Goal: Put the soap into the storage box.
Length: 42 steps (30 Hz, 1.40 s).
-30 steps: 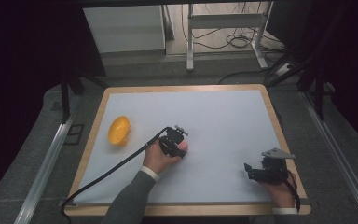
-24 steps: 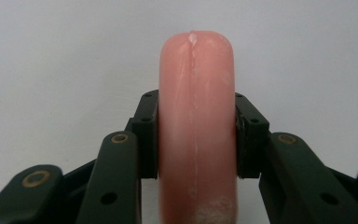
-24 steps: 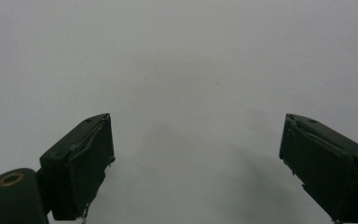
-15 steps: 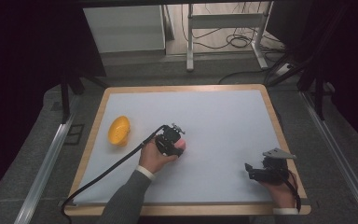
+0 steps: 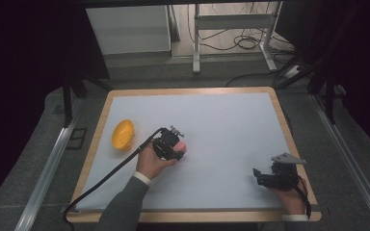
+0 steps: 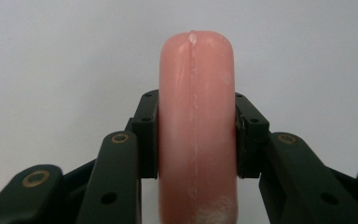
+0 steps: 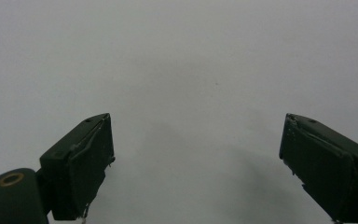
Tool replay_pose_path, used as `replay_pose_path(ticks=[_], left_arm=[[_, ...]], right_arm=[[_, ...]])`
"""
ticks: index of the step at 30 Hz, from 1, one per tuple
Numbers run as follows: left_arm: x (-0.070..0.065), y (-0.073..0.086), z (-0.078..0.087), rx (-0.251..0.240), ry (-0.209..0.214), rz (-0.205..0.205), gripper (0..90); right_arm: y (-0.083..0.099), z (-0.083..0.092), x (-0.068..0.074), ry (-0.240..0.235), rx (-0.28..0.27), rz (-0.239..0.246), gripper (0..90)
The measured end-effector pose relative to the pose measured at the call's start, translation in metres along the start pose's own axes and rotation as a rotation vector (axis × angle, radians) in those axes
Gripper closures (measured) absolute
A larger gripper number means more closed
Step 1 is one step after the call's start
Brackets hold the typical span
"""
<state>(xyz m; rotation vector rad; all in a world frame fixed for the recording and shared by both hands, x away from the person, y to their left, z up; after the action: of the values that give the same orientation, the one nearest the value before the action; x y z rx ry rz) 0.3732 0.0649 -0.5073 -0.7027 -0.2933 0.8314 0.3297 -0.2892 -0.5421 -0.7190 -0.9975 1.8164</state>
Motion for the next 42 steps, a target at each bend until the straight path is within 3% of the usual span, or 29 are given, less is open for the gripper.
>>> replay_pose_path(ticks=[4, 21, 42], left_arm=[[0.003, 0.0, 0.005, -0.021, -0.007, 0.011, 60.4], [0.02, 0.009, 0.016, -0.022, -0.022, 0.043, 60.4], [0.04, 0.013, 0.034, -0.064, -0.062, 0.083, 60.4]], right_arm=[[0.0, 0.0, 0.0, 0.001, 0.0, 0.0, 9.6], [0.001, -0.001, 0.0, 0.001, 0.006, 0.0, 9.6], [0.002, -0.001, 0.0, 0.003, 0.008, 0.002, 9.6]])
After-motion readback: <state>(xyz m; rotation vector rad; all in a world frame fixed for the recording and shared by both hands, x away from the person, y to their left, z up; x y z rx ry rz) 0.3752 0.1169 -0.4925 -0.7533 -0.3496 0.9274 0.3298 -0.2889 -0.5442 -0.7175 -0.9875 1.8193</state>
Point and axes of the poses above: each handheld gripper's, and its own axes: z roughly backward along the jaws, y roughly out of its underside, x roughly to its left, the point moved 4 cm from there along -z, roughly forward along the jaws, and after that the axes turned 12 degrees about -x, right-handed, at the moved point
